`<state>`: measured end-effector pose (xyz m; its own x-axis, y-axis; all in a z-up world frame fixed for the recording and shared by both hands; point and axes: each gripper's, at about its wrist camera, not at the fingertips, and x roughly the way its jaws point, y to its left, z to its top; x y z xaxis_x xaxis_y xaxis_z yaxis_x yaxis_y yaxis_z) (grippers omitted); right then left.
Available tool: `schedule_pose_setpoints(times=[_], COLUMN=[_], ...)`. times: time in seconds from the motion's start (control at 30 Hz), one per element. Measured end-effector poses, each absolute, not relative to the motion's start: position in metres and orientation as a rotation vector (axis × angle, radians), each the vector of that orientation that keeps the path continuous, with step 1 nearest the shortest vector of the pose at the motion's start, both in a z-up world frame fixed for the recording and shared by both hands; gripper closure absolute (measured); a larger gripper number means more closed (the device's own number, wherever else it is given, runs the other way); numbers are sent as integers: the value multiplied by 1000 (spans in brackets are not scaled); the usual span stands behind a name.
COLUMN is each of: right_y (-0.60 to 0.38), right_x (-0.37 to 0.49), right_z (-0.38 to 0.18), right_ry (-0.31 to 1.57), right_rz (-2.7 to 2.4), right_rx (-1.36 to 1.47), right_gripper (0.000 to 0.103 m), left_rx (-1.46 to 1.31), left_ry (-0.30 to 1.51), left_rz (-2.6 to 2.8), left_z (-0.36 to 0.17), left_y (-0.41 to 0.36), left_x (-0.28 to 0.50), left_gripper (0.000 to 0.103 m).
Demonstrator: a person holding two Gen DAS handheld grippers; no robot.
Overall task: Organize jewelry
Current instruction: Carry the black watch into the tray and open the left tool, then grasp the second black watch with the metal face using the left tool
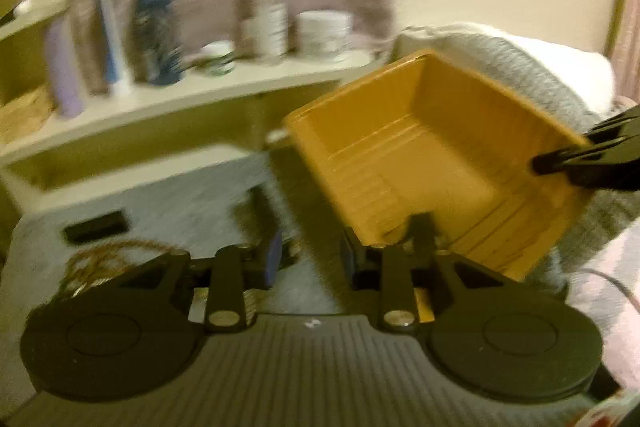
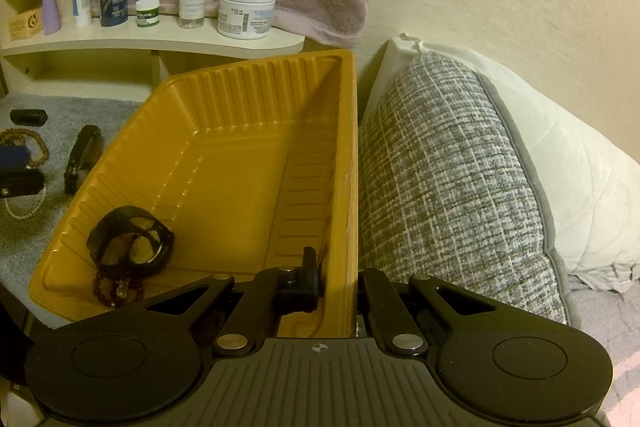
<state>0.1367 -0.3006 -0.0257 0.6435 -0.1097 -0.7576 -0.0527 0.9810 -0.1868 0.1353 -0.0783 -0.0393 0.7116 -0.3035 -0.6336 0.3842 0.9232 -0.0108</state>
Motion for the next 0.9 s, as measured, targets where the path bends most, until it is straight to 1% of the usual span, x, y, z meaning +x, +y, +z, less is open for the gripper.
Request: schedule_pose_setpoints(times=[0.23,0.4,0.9], right_y=[-301,-302,-302], right_x=[137,137,139], right_z=[-25,-26,-28], right_ry=[873,874,878], right_rz=[-33,-34,-33], right_rx=[-199,-199,-199], right_gripper=[100,100,99], left_rx=[127,113,72], left_ry=[706,700,695], left_rz=[-289,-277,-253], left_z=[-57,-64,-85], left_y=[-59,-64,-89], left_x=[141,148,176], left_gripper=[73,70,70])
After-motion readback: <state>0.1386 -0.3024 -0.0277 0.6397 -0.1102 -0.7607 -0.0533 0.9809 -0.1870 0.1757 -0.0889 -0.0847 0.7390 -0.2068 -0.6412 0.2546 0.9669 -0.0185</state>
